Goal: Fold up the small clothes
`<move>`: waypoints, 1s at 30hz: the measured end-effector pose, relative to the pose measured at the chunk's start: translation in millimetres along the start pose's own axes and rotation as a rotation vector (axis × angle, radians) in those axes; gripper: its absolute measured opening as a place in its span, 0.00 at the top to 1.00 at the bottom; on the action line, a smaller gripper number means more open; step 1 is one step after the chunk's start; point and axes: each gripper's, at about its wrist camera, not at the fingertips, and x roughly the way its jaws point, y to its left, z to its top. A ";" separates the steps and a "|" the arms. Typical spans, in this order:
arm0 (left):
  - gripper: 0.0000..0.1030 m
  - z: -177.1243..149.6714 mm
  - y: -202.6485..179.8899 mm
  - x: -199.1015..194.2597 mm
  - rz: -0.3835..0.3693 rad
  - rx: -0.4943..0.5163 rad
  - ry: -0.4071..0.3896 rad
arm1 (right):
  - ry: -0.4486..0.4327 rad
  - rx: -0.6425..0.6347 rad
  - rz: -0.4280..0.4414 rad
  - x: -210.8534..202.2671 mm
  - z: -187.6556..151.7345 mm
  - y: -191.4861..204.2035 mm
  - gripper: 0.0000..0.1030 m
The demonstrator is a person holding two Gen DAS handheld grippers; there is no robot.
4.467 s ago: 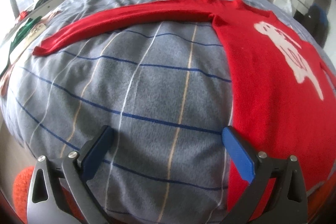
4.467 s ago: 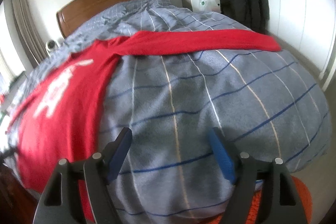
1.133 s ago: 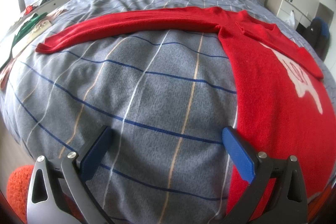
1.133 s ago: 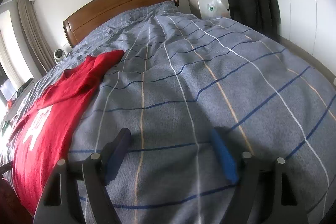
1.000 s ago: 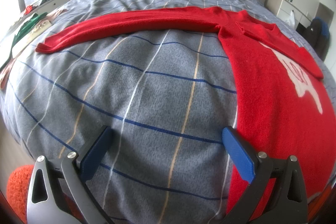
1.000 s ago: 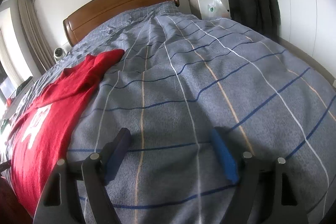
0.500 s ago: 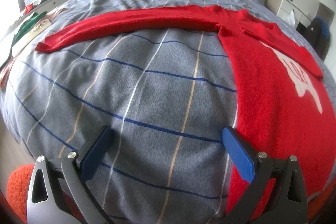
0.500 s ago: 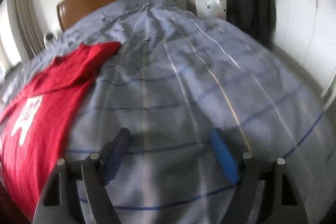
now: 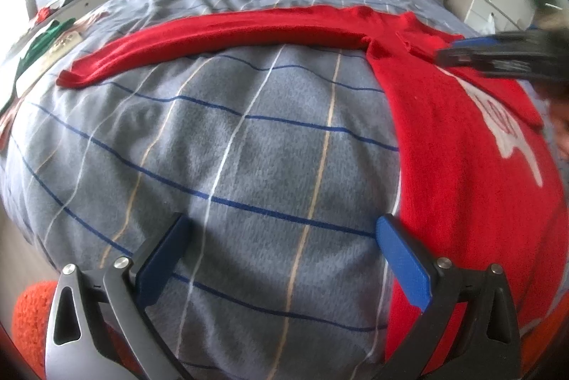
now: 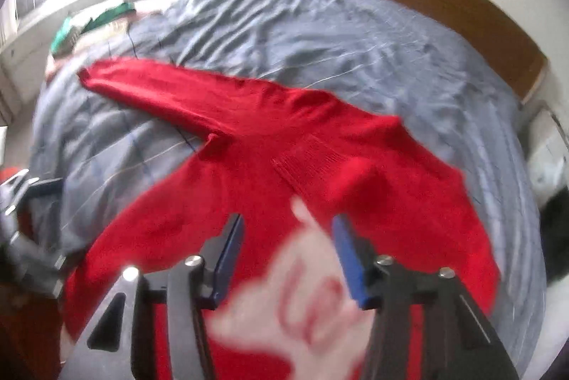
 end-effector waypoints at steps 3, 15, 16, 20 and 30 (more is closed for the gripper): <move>0.00 -1.3 0.0 -0.5 -0.006 0.007 0.003 | 0.057 0.005 -0.040 35.9 12.8 -0.4 0.61; 0.00 0.2 -2.7 1.8 0.004 0.007 0.007 | -0.041 0.382 0.248 43.2 -7.3 -50.9 0.65; 0.00 0.1 -2.8 1.8 0.004 0.007 0.007 | -0.057 0.408 0.272 37.7 -11.7 -53.9 0.49; 0.00 -1.3 -2.8 1.2 0.005 0.009 0.000 | -0.162 0.487 0.323 -8.3 -46.7 -66.7 0.44; 0.00 -3.2 -5.0 0.0 0.018 0.005 -0.005 | -0.204 0.702 -0.065 -96.2 -224.1 -162.6 0.37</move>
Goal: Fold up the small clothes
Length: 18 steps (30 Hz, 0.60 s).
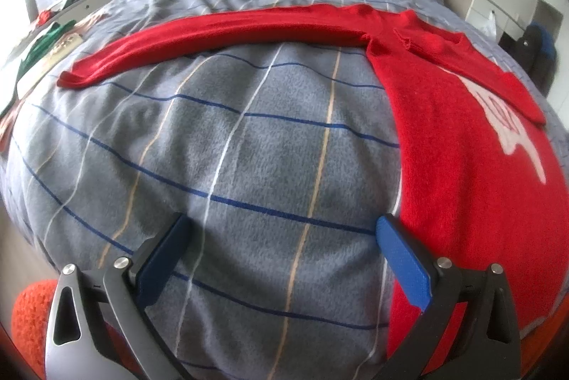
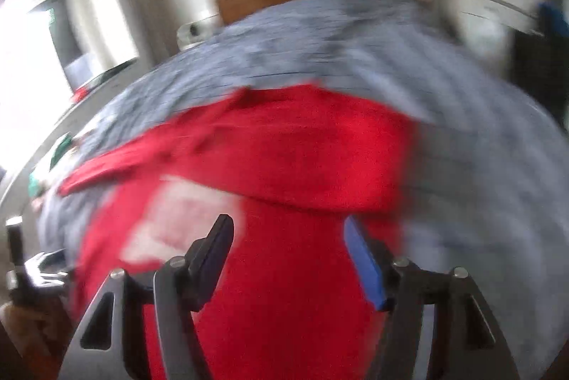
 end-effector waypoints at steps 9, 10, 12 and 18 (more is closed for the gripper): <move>0.01 6.7 15.9 -13.9 -0.072 -0.070 0.015 | -0.013 0.352 -0.103 -21.4 -58.2 -142.1 0.33; 0.01 9.4 21.7 -18.2 -0.091 -0.089 0.007 | -0.057 0.351 -0.083 -24.7 -64.4 -145.0 0.33; 0.01 20.6 39.2 -25.5 -0.122 -0.143 -0.009 | -0.090 0.315 -0.099 -26.1 -67.3 -138.9 0.33; 0.01 68.1 123.7 -15.5 -0.088 -0.318 0.023 | -0.087 0.238 -0.156 -21.3 -66.2 -124.0 0.25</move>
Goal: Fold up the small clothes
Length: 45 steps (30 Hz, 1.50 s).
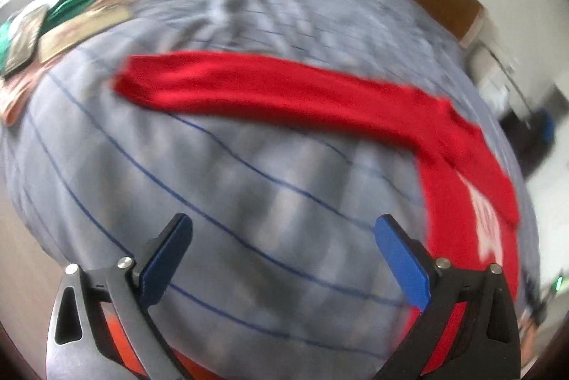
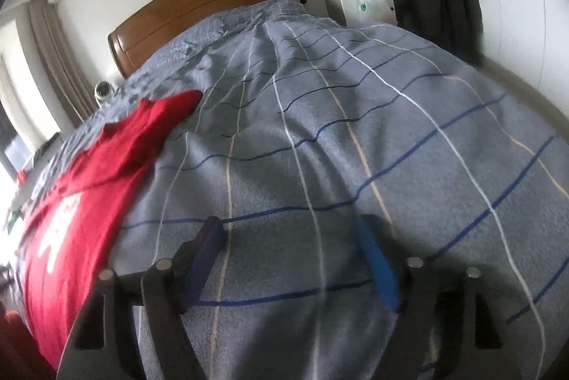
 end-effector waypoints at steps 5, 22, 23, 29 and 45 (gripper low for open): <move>0.02 50.5 69.5 30.1 0.044 -0.188 0.048 | -0.013 0.002 0.009 -0.3 -8.0 -8.2 0.25; 0.96 86.6 101.6 33.5 0.068 -0.344 -0.088 | -0.016 -0.015 -0.014 2.5 -9.1 -6.6 0.25; 0.96 90.4 95.7 27.2 0.072 -0.321 -0.101 | -0.017 -0.015 -0.014 2.3 -9.1 -6.8 0.25; 0.96 141.4 -27.0 -29.2 -0.016 -0.013 -0.216 | -0.019 -0.016 -0.015 3.3 -8.3 -6.9 0.25; 0.57 33.0 -406.2 -9.1 -0.395 0.638 -0.149 | -0.036 -0.028 -0.028 3.8 -9.3 -7.1 0.25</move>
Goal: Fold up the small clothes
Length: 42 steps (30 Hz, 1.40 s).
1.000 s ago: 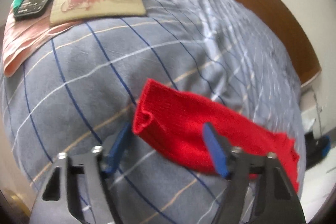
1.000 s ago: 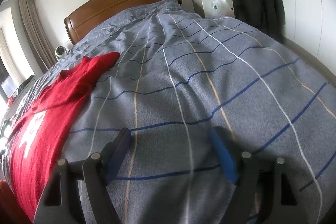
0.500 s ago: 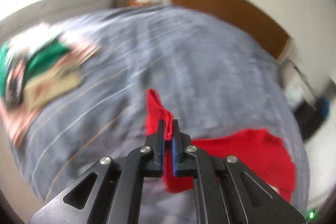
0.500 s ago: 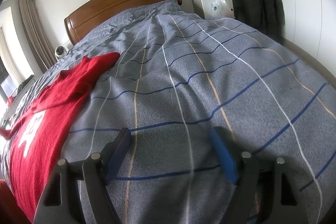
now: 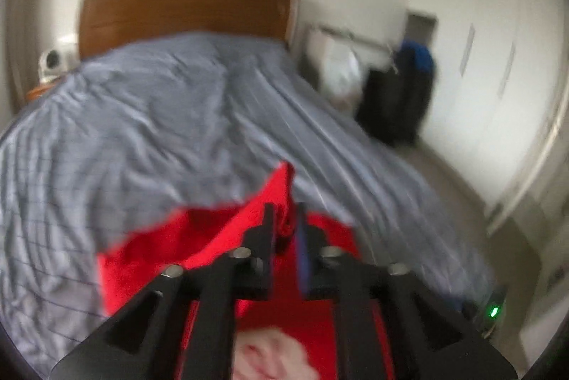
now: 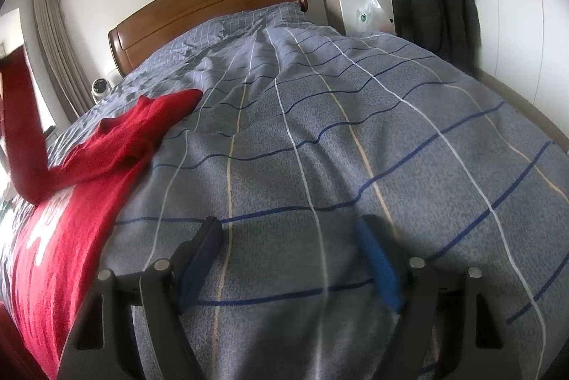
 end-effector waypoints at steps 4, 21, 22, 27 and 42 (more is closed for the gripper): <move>0.24 -66.8 -21.5 30.3 -0.012 0.029 0.124 | -0.003 0.002 0.003 -0.9 -1.0 -1.0 0.25; 0.45 -168.7 168.2 -14.1 0.156 -0.149 0.218 | -0.017 0.000 0.003 -5.2 -4.0 -1.0 0.25; 0.45 -166.5 171.6 -4.8 0.158 -0.168 0.220 | -0.017 0.000 0.002 -5.0 -3.8 -0.7 0.25; 0.94 -162.1 172.1 26.3 0.261 -0.149 0.176 | -0.016 -0.004 -0.004 -4.7 -3.1 0.4 0.25; 0.89 -187.4 190.9 4.1 0.287 -0.260 0.145 | -0.023 0.000 0.003 -3.5 -3.2 -0.7 0.25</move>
